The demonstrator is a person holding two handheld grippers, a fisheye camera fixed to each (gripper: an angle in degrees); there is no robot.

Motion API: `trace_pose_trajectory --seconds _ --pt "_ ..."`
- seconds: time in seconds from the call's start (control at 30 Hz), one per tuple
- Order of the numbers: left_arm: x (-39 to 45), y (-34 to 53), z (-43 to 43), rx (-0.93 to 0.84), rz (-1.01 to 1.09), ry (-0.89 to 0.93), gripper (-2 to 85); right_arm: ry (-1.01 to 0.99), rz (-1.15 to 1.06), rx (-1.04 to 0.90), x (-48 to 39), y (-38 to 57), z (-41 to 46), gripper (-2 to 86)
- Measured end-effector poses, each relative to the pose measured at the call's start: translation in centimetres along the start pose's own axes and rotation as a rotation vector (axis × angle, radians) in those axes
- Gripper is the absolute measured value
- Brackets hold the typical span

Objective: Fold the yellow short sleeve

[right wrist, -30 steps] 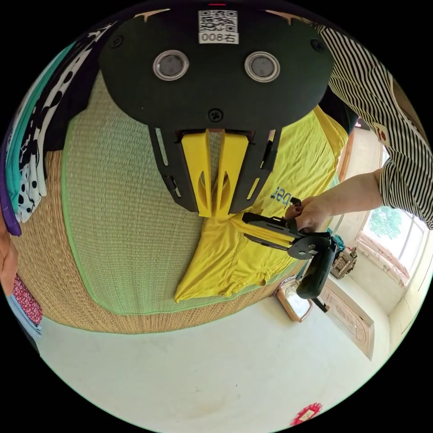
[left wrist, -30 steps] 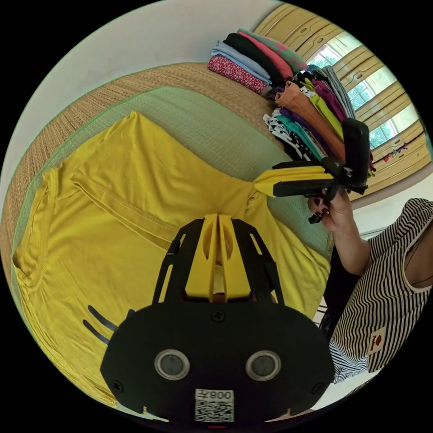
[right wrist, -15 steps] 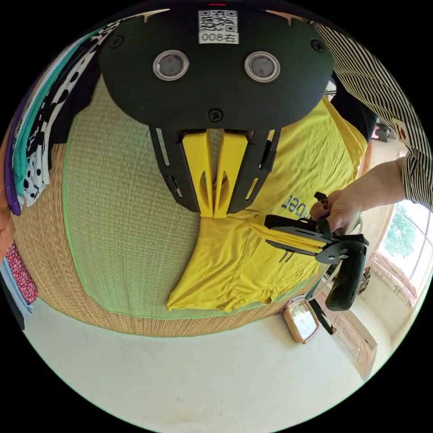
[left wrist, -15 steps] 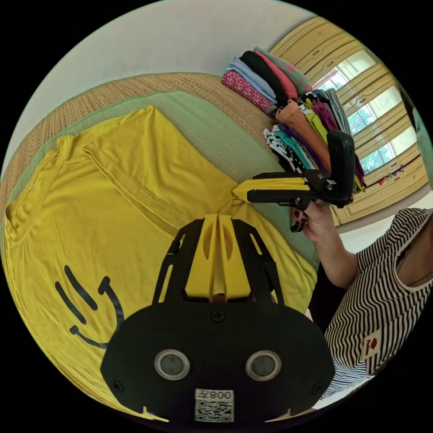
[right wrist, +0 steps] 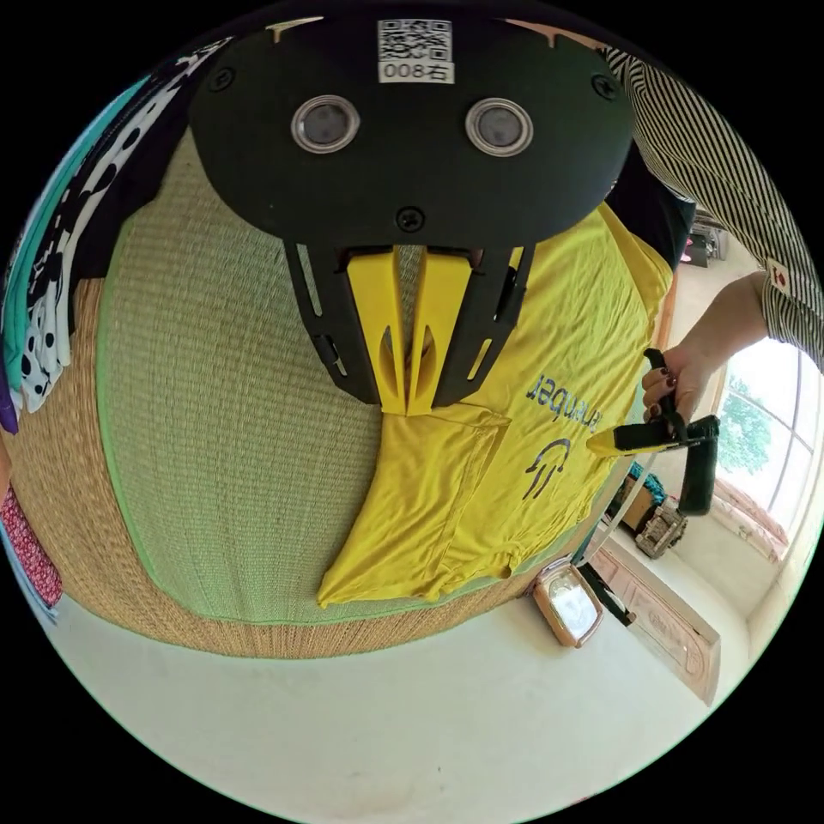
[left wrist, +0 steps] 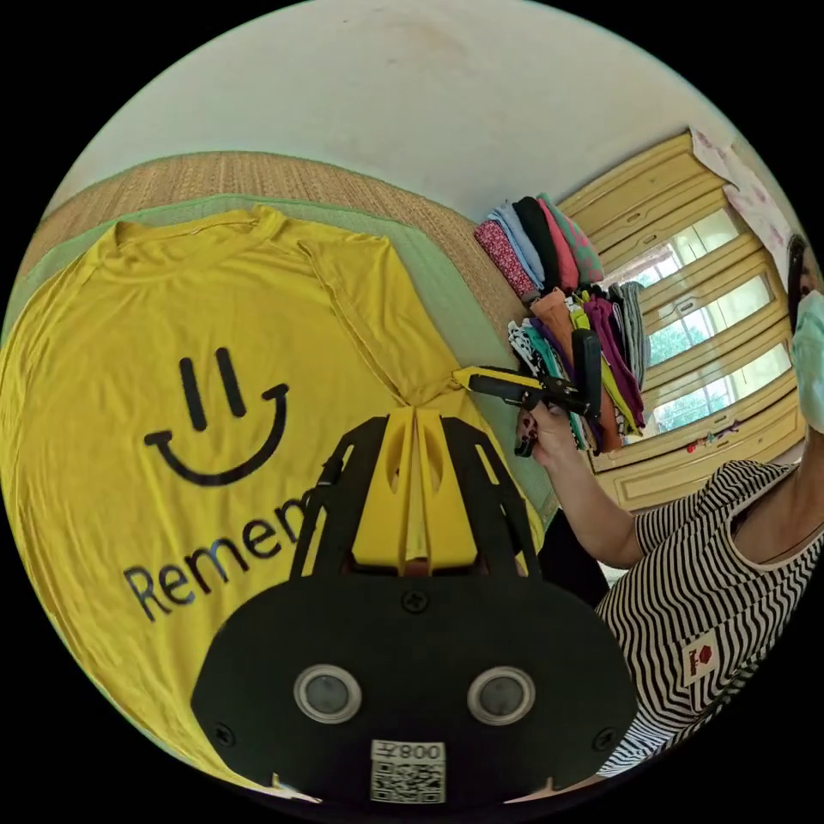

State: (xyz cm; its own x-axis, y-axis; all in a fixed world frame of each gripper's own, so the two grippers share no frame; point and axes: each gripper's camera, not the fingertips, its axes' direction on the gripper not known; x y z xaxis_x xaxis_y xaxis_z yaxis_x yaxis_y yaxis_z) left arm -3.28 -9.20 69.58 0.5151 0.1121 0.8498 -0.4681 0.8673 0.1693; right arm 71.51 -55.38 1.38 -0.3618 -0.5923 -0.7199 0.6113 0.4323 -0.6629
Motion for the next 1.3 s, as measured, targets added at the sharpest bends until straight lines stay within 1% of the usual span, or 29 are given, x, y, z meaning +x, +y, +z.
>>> trace_pose_trajectory --seconds 0.07,0.13,0.17,0.23,0.27,0.3,0.33,0.43,0.53,0.63,0.77,0.87,0.97,1.1,1.3 --pt "-1.9 3.5 -3.5 0.058 -0.075 -0.015 0.9 -0.100 0.058 0.013 1.4 -0.7 -0.7 0.1" --pt "-4.8 8.6 -8.6 0.158 -0.195 -0.053 1.9 -0.146 0.113 0.047 2.3 -0.9 -1.7 0.1" --pt "-5.5 10.0 -9.9 0.188 -0.227 -0.072 2.3 -0.160 0.133 0.057 2.5 -1.1 -2.4 0.1" --pt "-8.7 15.4 -15.1 0.319 -0.380 -0.165 4.5 -0.156 0.164 0.079 2.3 -1.5 -3.5 0.1" --pt "-9.5 16.8 -16.4 0.354 -0.418 -0.186 5.1 -0.150 0.171 0.085 1.8 -1.8 -4.0 0.1" --pt "-11.2 19.5 -18.8 0.427 -0.493 -0.222 6.4 -0.146 0.174 0.087 1.4 -2.1 -4.2 0.1" --pt "-12.8 21.9 -21.1 0.499 -0.552 -0.247 7.4 -0.144 0.169 0.086 0.3 -2.7 -4.4 0.1" --pt "-17.4 26.8 -25.4 0.611 -0.682 -0.259 8.9 -0.136 0.119 0.038 -3.7 -5.1 -3.3 0.1" --pt "-22.1 29.7 -28.5 0.684 -0.754 -0.235 9.5 -0.158 0.069 -0.014 -8.2 -8.1 -0.8 0.1" --pt "-26.6 31.8 -30.9 0.711 -0.823 -0.218 9.7 -0.214 0.017 -0.037 -13.0 -11.3 2.0 0.1" --pt "-30.8 34.3 -32.6 0.732 -0.875 -0.177 8.7 -0.241 -0.071 -0.088 -19.5 -15.7 6.3 0.1" --pt "-33.3 36.0 -33.6 0.755 -0.871 -0.127 6.0 -0.265 -0.119 -0.117 -23.4 -18.5 9.2 0.2" --pt "-35.1 37.5 -34.8 0.756 -0.882 -0.117 3.3 -0.293 -0.163 -0.140 -27.1 -21.1 12.0 0.5" --pt "-36.4 39.7 -36.1 0.835 -0.836 -0.033 2.3 -0.302 -0.253 -0.179 -32.4 -24.8 15.4 1.5" --pt "-37.7 41.9 -37.1 0.941 -0.773 0.075 1.9 -0.280 -0.458 -0.221 -43.5 -32.5 21.8 3.6"
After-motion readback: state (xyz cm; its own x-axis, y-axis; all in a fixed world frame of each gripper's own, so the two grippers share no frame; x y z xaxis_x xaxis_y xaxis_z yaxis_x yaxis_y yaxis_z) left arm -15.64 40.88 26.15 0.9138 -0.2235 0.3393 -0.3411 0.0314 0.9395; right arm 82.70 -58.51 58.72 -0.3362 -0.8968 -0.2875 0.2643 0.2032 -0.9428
